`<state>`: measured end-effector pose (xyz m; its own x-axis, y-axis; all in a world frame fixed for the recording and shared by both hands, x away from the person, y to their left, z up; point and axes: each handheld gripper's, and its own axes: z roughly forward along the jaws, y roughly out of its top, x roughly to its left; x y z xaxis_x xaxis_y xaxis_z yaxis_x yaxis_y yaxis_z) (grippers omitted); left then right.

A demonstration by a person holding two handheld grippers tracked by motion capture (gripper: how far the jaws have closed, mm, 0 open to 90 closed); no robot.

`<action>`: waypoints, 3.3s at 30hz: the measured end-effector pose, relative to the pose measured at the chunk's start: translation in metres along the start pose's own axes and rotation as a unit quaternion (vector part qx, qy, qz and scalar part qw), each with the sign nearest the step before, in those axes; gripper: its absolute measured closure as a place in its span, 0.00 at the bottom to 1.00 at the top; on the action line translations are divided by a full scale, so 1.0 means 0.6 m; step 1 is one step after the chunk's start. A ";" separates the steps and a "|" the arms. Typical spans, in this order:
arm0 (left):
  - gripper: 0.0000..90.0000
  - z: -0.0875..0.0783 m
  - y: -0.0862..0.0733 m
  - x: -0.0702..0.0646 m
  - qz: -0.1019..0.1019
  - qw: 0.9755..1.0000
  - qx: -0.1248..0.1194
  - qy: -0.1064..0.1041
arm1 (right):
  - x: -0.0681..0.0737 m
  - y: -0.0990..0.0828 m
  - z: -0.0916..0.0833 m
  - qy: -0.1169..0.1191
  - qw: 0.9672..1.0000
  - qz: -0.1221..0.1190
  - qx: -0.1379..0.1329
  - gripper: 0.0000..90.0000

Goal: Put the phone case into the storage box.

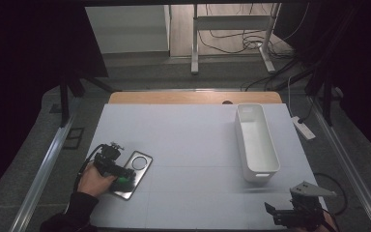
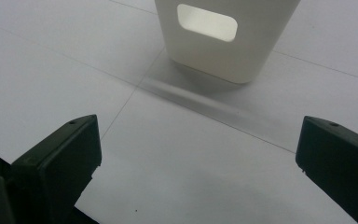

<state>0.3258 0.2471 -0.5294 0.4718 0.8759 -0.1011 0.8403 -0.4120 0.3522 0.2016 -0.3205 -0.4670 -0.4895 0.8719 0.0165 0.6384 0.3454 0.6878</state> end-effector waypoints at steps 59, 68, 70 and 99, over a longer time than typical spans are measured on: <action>0.99 -0.042 -0.010 -0.020 -0.009 0.997 -0.075 -0.021 | 0.000 0.001 0.001 0.001 1.000 -0.001 0.002 0.01; 0.99 -0.074 -0.019 -0.047 -0.011 0.985 -0.171 -0.016 | 0.001 0.000 0.001 0.000 1.000 -0.002 0.001 0.01; 0.99 -0.082 -0.023 -0.053 -0.010 0.981 -0.190 -0.019 | 0.001 0.000 0.001 0.000 1.000 -0.003 0.001 0.01; 0.99 -0.114 -0.054 -0.114 -0.018 0.963 -0.268 -0.024 | -0.002 0.010 -0.006 0.063 0.998 -0.004 -0.019 0.00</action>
<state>0.2481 0.2174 -0.4699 0.4676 0.8692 -0.1607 0.6036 -0.1812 0.7764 0.2036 -0.3205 -0.4605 -0.5664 0.8179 0.1008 0.6126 0.3360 0.7154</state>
